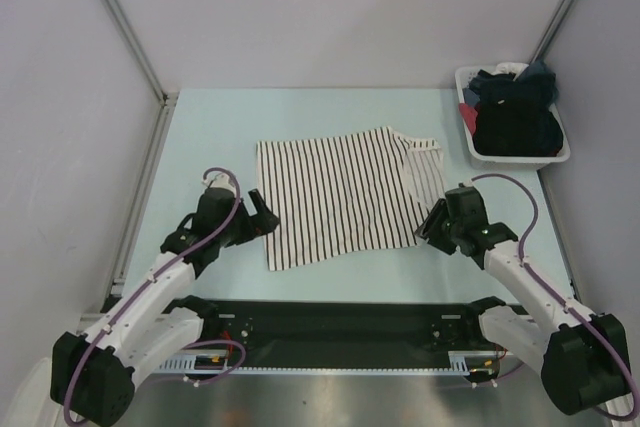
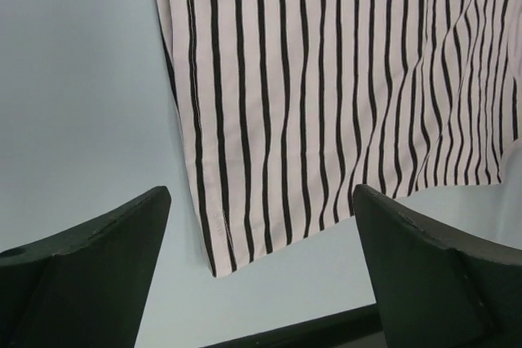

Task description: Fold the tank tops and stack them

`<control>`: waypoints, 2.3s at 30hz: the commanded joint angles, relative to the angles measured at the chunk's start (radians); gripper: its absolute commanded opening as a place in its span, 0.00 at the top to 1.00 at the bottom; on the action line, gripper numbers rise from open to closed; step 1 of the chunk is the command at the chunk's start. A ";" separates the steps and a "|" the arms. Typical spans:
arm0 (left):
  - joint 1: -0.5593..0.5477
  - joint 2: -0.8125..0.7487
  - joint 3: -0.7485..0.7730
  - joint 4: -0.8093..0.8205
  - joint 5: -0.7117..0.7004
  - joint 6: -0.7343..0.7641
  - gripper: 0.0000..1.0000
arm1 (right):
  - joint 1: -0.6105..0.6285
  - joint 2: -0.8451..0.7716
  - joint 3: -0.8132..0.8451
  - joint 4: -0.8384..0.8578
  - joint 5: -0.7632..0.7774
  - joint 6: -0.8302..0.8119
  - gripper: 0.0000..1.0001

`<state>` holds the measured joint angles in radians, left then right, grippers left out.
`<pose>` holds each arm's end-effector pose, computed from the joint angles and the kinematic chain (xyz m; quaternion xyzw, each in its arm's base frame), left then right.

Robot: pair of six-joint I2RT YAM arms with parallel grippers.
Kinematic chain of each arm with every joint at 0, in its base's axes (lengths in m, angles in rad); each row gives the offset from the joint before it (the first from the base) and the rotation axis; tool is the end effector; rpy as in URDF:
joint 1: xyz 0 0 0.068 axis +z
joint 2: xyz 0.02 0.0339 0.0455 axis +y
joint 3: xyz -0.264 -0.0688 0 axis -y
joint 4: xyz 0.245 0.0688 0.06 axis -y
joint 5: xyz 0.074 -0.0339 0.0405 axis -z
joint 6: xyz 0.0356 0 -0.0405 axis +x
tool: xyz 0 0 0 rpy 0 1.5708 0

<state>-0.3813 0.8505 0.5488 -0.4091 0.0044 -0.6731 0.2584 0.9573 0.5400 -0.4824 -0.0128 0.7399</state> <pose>0.1677 -0.0674 0.2249 -0.1312 0.8994 -0.2115 0.3593 0.1782 0.0476 0.1991 0.2231 0.9175 0.1629 0.2862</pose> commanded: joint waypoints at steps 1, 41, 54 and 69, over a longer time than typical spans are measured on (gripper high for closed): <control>-0.004 0.005 -0.016 0.003 -0.003 -0.025 0.00 | 0.068 0.021 0.005 0.034 0.042 0.096 0.50; -0.146 0.085 -0.081 -0.178 -0.064 -0.301 0.35 | 0.136 0.264 0.021 0.110 0.247 0.087 1.00; -0.298 0.142 -0.138 -0.129 -0.102 -0.407 0.64 | 0.173 0.261 0.018 0.133 0.264 0.092 1.00; -0.298 0.190 -0.101 -0.047 -0.115 -0.359 0.48 | 0.176 0.235 0.011 0.123 0.260 0.076 1.00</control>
<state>-0.6750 1.0519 0.4442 -0.4843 -0.1066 -1.0595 0.4282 1.2194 0.5343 -0.3607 0.2207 0.8322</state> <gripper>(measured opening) 0.510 0.024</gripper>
